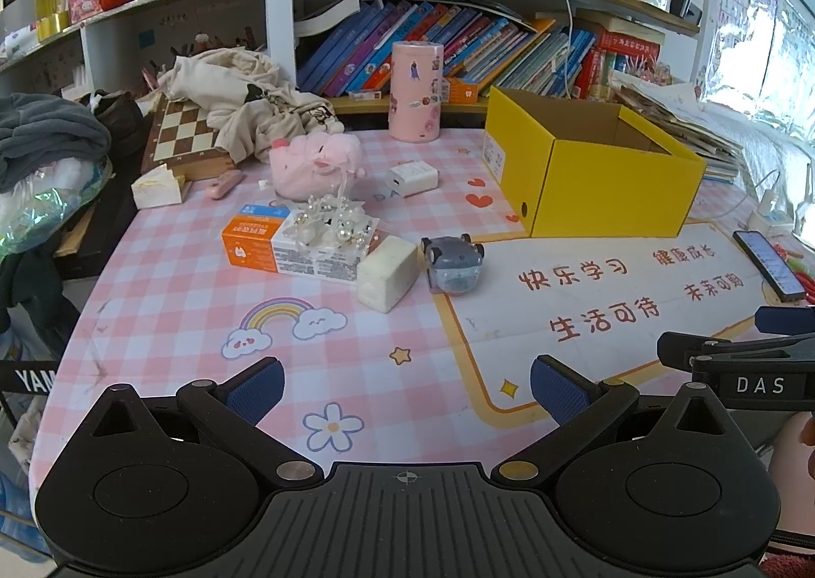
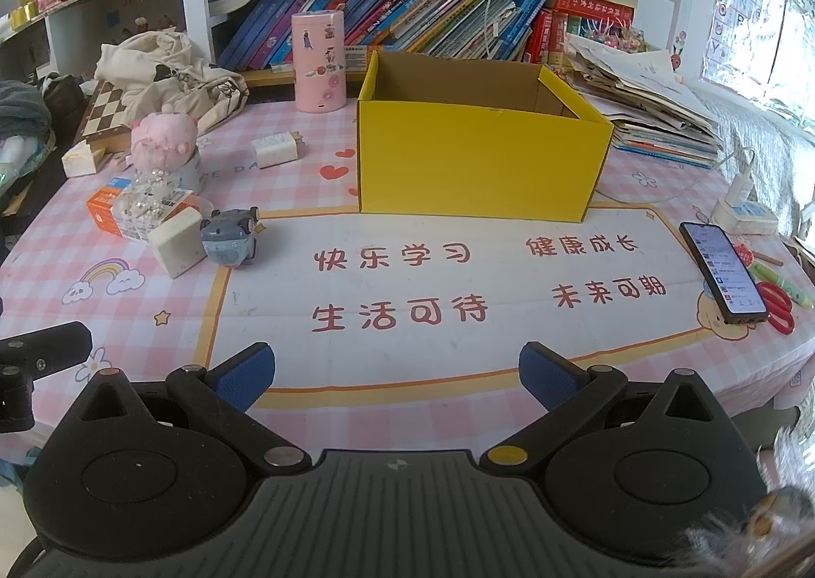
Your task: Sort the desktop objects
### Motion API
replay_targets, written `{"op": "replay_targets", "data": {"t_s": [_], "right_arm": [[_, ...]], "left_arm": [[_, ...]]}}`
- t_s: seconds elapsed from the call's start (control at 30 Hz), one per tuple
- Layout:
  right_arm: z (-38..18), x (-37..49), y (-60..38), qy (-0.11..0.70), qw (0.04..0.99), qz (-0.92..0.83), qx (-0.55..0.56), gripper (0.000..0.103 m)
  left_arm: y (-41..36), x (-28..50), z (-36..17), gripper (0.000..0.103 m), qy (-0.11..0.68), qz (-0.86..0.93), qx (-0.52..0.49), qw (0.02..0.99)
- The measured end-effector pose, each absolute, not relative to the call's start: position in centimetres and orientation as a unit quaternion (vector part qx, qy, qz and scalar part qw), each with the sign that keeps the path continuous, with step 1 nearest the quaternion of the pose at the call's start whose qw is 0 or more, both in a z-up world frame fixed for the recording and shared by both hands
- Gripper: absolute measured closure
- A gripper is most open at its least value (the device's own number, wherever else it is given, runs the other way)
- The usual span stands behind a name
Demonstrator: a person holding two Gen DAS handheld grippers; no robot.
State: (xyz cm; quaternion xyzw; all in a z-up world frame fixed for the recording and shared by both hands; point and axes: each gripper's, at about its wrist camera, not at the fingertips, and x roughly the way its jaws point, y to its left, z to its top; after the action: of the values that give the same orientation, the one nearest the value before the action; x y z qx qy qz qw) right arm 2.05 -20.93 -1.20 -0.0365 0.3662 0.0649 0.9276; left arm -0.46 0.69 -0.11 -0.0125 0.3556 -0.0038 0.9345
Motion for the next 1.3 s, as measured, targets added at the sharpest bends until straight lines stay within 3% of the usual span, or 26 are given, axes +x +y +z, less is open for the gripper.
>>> {"op": "replay_targets", "data": {"t_s": [1.3], "right_arm": [[-1.43, 2.21, -20.69, 0.371, 0.925, 0.068, -0.041, 0.0]], "left_arm": [[0.53, -0.54, -0.36, 0.0, 0.361, -0.007, -0.01, 0.933]]}}
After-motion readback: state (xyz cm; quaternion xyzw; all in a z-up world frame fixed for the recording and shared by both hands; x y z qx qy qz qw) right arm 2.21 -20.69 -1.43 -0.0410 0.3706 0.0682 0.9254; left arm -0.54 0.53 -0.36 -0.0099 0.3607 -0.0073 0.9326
